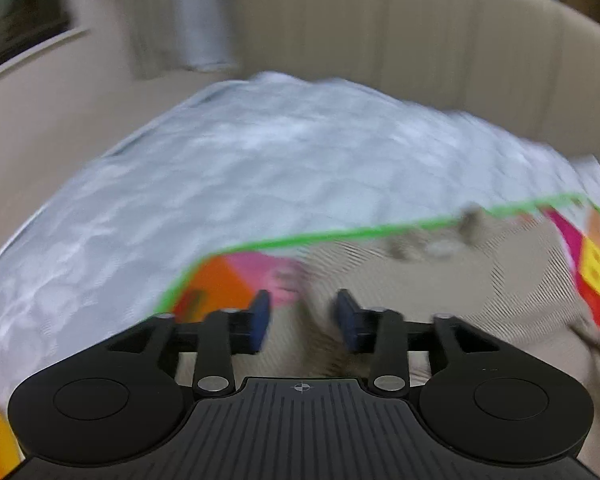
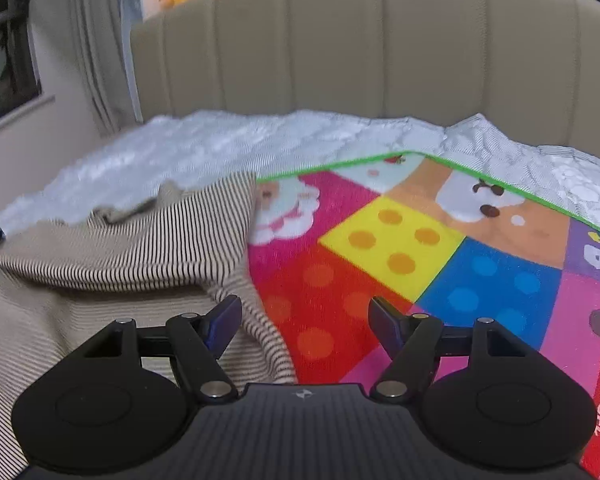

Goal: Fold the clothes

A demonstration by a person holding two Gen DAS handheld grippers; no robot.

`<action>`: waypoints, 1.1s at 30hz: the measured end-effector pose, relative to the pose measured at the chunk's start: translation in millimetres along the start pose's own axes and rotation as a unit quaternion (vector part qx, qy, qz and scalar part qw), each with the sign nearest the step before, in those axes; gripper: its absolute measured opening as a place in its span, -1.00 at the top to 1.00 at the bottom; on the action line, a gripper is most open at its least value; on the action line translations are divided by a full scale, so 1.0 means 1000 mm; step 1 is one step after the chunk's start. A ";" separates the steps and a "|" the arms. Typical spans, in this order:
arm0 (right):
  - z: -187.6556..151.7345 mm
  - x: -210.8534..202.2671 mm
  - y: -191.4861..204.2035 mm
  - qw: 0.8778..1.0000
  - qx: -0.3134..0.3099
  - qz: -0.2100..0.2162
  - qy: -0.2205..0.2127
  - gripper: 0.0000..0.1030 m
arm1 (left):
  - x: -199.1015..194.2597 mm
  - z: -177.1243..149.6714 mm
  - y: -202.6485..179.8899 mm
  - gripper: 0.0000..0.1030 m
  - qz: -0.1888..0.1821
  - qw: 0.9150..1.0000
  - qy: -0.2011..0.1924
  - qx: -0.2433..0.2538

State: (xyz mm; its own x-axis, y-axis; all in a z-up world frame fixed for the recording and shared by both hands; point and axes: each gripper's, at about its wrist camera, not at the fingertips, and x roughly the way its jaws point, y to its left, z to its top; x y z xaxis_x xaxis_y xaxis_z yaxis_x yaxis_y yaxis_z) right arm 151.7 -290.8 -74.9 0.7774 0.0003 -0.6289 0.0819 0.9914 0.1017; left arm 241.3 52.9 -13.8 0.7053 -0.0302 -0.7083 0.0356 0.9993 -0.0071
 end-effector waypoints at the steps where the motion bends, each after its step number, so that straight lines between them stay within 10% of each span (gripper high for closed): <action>1: -0.001 0.002 0.002 1.000 -0.005 0.000 0.004 -0.37 | -0.003 0.002 0.013 0.08 0.011 1.000 -0.004 -0.021; 7: -0.008 0.015 0.010 0.998 -0.023 0.028 0.044 -0.24 | -0.027 -0.023 0.076 -0.37 -0.041 0.980 0.068 -0.182; 9: -0.010 0.016 0.014 0.997 -0.032 0.045 0.052 0.33 | -0.026 -0.047 0.089 -0.39 -0.077 0.956 0.111 -0.260; 13: -0.012 0.005 0.023 0.995 -0.069 0.042 0.050 0.83 | -0.010 -0.091 0.103 -0.37 -0.113 0.910 0.151 -0.369; 15: -0.013 0.002 0.022 0.995 -0.085 0.021 0.051 0.83 | -0.004 -0.092 0.108 -0.17 -0.098 0.911 0.127 -0.381; 18: -0.017 -0.001 0.024 0.994 -0.100 0.008 0.050 0.83 | 0.000 -0.079 0.127 0.72 -0.035 0.921 0.079 -0.381; 26: -0.024 -0.023 0.071 0.971 -0.236 0.014 -0.029 0.50 | -0.023 -0.035 0.203 0.80 0.091 0.942 -0.013 -0.324; 30: -0.025 -0.012 0.104 0.935 -0.352 0.019 -0.044 0.38 | -0.032 -0.041 0.206 0.63 0.040 0.938 0.006 -0.343; 33: -0.035 0.008 0.122 0.883 -0.467 -0.006 -0.050 0.28 | -0.028 -0.041 0.175 0.41 -0.031 0.948 0.034 -0.315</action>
State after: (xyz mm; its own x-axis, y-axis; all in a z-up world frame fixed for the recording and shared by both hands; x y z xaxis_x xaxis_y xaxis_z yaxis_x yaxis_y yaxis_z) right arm 145.7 -165.2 -94.9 0.8346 0.0247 -0.5503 -0.4244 0.6657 -0.6138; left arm 198.4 229.0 -24.4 0.6670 -0.1091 -0.7370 -0.3704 0.8098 -0.4551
